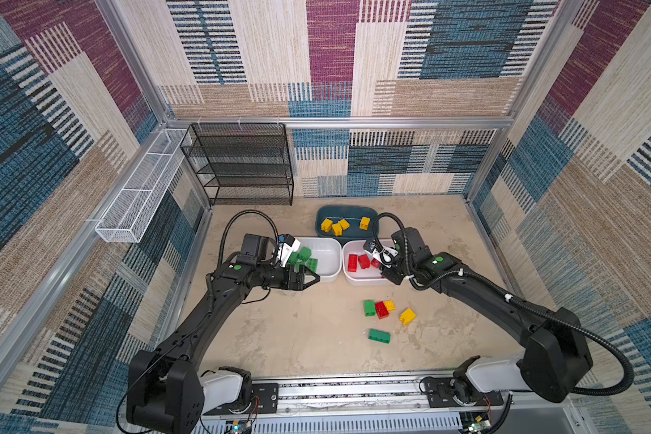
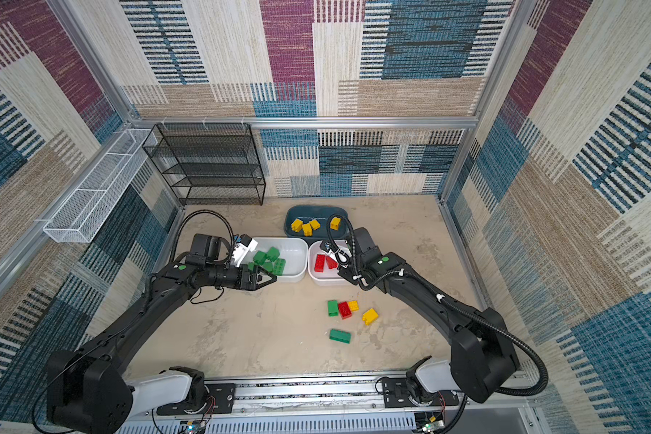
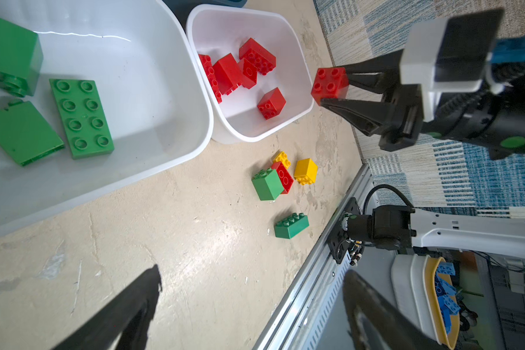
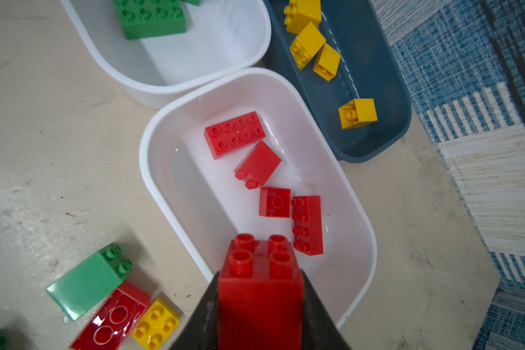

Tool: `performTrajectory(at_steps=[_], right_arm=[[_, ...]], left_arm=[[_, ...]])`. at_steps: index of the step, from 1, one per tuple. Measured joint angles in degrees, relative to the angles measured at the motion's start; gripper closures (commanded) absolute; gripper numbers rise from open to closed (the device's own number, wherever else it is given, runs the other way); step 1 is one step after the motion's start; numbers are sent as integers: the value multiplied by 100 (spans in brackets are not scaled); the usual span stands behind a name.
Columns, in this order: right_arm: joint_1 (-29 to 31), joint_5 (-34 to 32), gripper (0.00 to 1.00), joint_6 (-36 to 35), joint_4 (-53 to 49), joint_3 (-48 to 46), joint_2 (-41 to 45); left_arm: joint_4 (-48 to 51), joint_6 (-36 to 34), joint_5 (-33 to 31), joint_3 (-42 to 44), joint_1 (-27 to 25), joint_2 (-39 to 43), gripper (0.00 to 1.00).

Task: Sort the legos into containers by color
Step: 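Carry the red brick into the white bin of reds and release, then return the right gripper to the pile and grasp a green brick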

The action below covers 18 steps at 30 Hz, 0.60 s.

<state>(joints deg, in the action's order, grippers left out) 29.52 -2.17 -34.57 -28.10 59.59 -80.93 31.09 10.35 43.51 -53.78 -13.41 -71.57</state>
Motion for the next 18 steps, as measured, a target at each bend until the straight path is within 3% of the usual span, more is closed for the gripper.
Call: performTrajectory(at_steps=[9,12,14,16,18], right_arm=[[-507,59,72,4,-31,131,-896],[-553,59,67,9,-46,208,-1217],[-564,17,58,11,-57,234,-1344],[-577,-4,40,48,-127,282,-1414],[-575,7,33,68,-195,334,-1390]], left_arm=[[2,-4,9,33,0,-35,5],[4,-7,7,33,0,-46,5],[9,-24,-2,33,0,-46,5],[13,-26,-15,37,4,-46,5],[26,-28,-33,44,4,-46,5]])
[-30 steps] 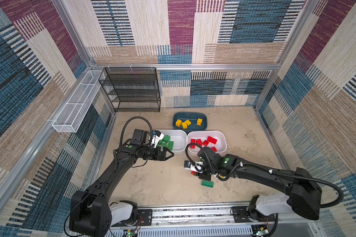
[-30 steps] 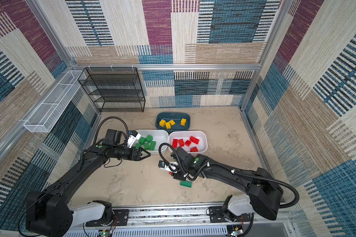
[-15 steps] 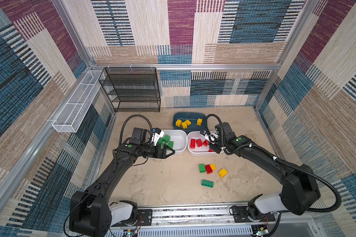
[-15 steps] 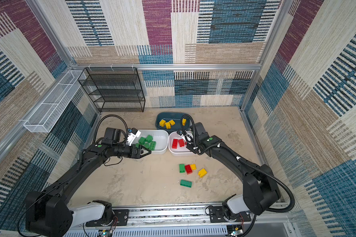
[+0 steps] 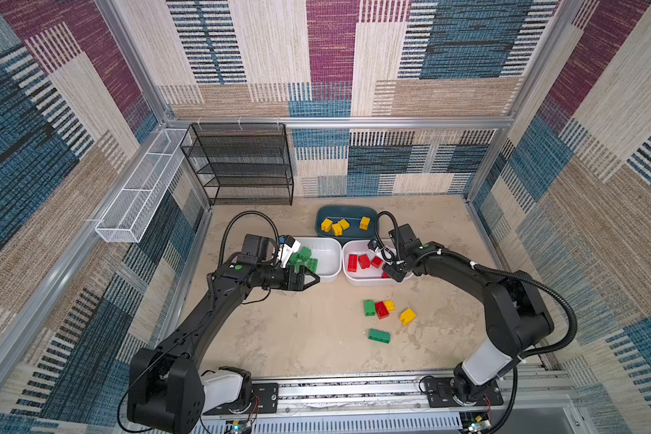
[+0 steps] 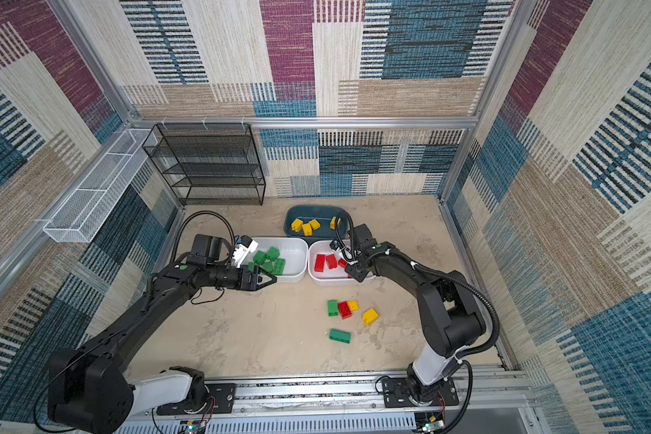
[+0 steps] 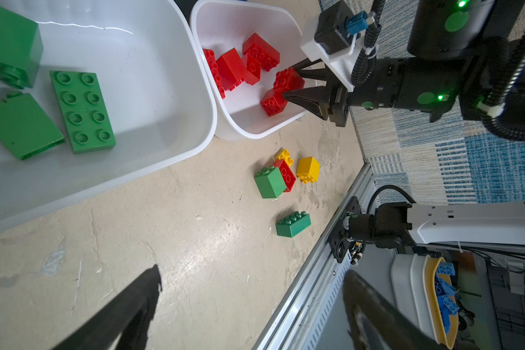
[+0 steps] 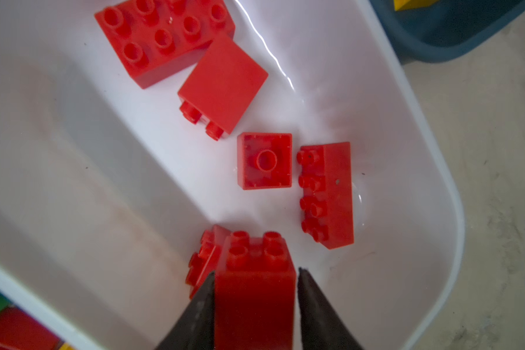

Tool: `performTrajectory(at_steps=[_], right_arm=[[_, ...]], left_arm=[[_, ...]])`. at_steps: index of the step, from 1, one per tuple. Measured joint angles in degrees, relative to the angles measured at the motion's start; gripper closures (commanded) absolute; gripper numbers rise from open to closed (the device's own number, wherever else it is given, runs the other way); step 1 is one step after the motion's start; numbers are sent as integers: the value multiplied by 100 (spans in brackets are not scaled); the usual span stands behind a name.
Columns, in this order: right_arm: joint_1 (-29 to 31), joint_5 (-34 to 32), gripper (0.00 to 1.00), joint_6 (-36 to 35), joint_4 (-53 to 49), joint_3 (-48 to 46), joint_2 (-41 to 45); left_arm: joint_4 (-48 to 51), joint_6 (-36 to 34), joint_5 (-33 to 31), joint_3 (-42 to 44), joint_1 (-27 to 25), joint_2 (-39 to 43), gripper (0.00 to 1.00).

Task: Sort the legos into containers by color
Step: 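Return the right gripper to the pile and grasp a green brick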

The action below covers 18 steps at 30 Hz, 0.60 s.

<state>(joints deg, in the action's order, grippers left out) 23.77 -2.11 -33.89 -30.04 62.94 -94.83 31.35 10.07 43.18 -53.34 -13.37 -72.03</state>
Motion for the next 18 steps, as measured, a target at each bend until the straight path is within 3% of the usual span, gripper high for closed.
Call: performTrajectory(at_steps=[5,11,18], right_arm=[[125,498,30,149,-63,44,546],[780,1095,29,581,-122,-269,1161],[1432,1283,33,2332,-114,-739,1283]], left_arm=[[0,0,-48,0,9,0,5],[0,0,-87,-2,11,-15,5],[2,2,-90,-7,11,-17,5]])
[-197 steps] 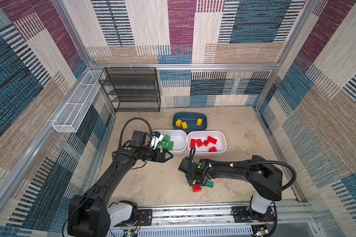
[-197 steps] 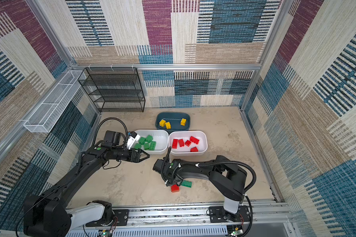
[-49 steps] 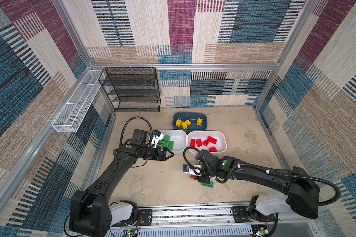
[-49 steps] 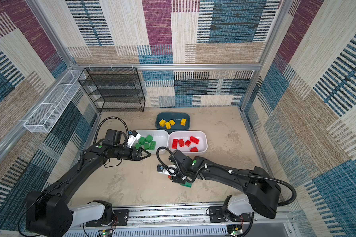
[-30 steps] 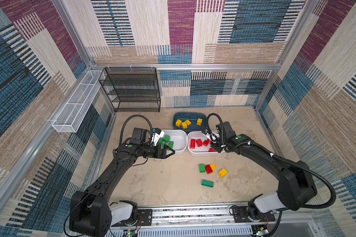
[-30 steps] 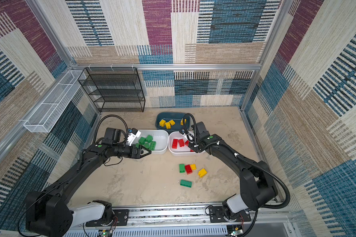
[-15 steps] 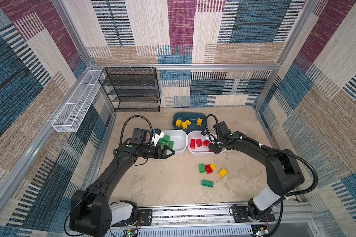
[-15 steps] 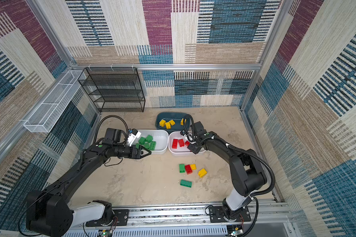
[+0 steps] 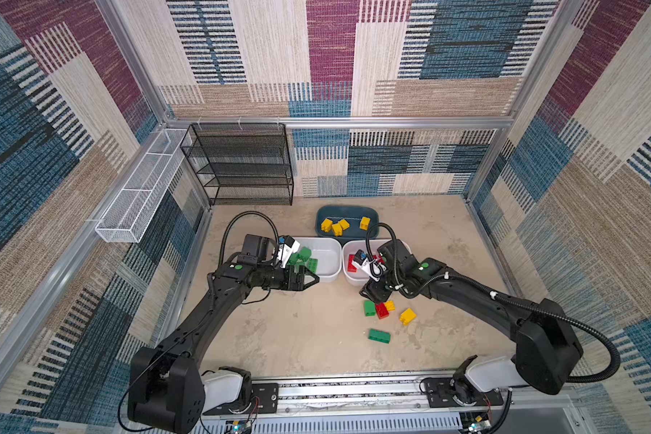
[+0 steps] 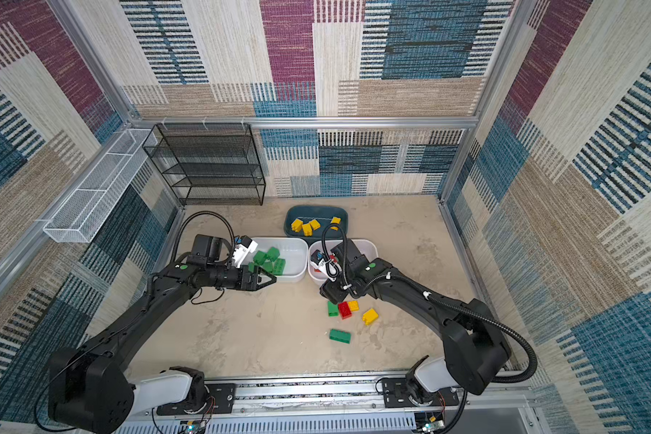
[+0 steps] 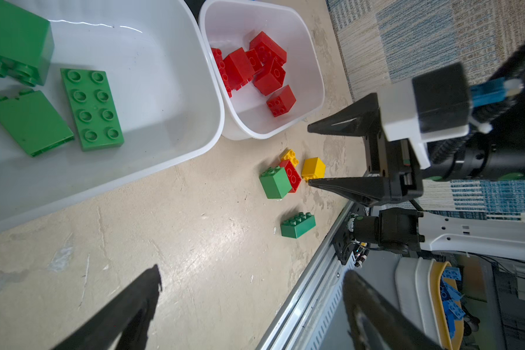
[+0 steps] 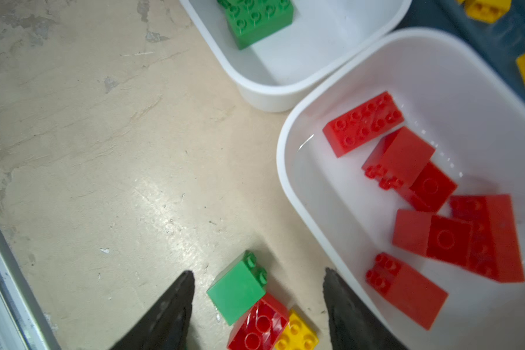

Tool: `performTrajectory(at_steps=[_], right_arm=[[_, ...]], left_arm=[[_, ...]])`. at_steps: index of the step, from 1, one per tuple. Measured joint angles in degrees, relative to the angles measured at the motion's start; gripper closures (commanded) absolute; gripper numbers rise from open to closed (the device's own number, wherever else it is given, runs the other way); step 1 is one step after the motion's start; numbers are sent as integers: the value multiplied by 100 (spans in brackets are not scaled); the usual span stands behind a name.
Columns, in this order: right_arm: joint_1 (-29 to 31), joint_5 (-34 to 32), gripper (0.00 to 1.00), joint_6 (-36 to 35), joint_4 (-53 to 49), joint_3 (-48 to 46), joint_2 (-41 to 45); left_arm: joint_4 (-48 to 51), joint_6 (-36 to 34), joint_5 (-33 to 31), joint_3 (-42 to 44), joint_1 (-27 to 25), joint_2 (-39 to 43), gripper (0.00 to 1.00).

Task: Sort the legos into containers by color
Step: 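Return the right gripper to the pile and grasp a green brick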

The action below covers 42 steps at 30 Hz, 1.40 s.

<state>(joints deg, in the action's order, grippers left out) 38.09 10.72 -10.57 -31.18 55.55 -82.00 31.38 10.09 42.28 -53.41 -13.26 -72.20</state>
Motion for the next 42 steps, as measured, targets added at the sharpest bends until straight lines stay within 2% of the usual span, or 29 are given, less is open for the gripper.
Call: performTrajectory(at_steps=[6,15,22,42], right_arm=[[448,-83,36,1401,-116,-345,-42],[682,-546,39,2385,-321,-420,-437],[758,-730,40,2610,-426,-417,-413],[1078,-868,44,2627,-236,11,-1130]], left_arm=[[13,0,2,0,0,17,5],[24,0,0,42,0,22,5],[24,-2,-4,44,0,9,5],[42,-20,-17,98,0,-42,5]])
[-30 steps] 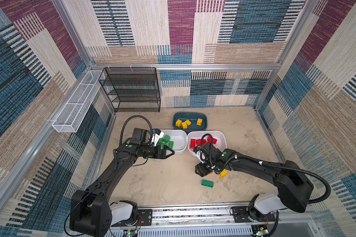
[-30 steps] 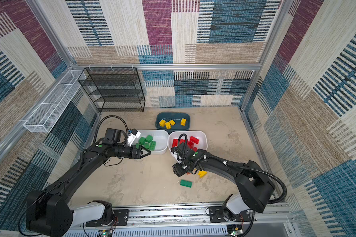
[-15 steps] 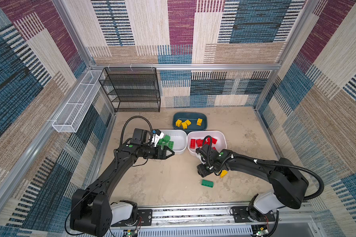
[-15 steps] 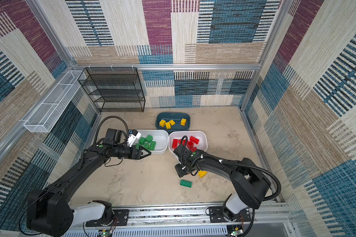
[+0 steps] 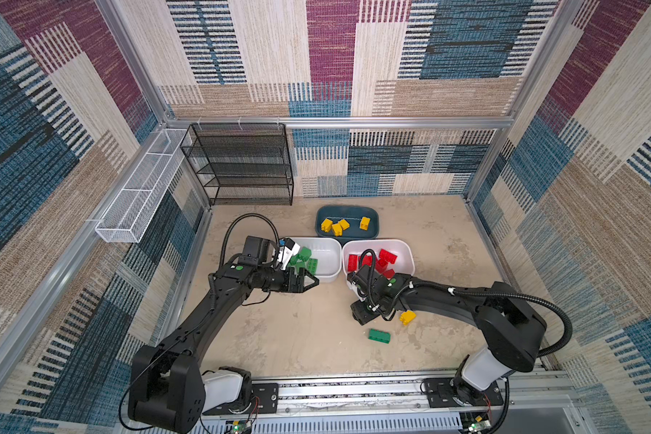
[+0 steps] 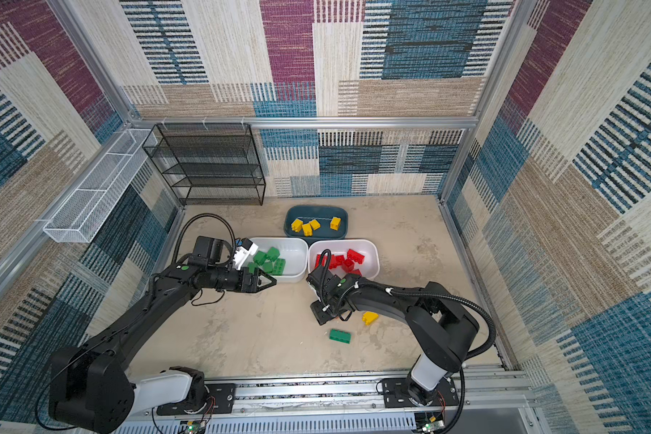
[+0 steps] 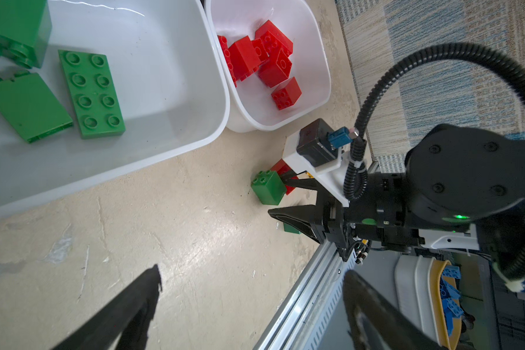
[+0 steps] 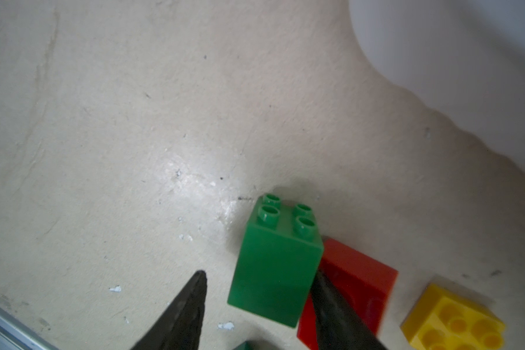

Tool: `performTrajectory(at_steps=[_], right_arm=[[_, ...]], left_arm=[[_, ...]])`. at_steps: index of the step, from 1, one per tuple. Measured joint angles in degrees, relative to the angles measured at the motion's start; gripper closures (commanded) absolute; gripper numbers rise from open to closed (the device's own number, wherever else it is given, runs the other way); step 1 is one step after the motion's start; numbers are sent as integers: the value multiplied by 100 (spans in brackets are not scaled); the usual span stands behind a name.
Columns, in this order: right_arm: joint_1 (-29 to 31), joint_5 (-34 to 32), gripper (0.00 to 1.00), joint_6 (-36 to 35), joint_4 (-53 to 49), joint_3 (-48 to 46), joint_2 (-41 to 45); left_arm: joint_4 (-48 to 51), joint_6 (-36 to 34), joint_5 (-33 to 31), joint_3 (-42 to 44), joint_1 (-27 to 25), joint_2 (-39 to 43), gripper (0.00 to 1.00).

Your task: Sort the legos into containers by color

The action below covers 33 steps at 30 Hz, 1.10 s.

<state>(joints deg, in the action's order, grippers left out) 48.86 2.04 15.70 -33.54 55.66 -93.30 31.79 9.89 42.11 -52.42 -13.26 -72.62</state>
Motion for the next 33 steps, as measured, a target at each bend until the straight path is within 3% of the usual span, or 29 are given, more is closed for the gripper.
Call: performTrajectory(at_steps=[14,26,33], right_arm=[[278,-483,51,-20,-107,337,-389],[341,-813,69,-39,-214,479,-579],[348,-1012,65,-39,-433,614,-404]], left_arm=[[15,-2,-20,17,0,0,5],[20,-20,-24,17,0,-11,5],[24,-24,-42,15,0,-28,5]])
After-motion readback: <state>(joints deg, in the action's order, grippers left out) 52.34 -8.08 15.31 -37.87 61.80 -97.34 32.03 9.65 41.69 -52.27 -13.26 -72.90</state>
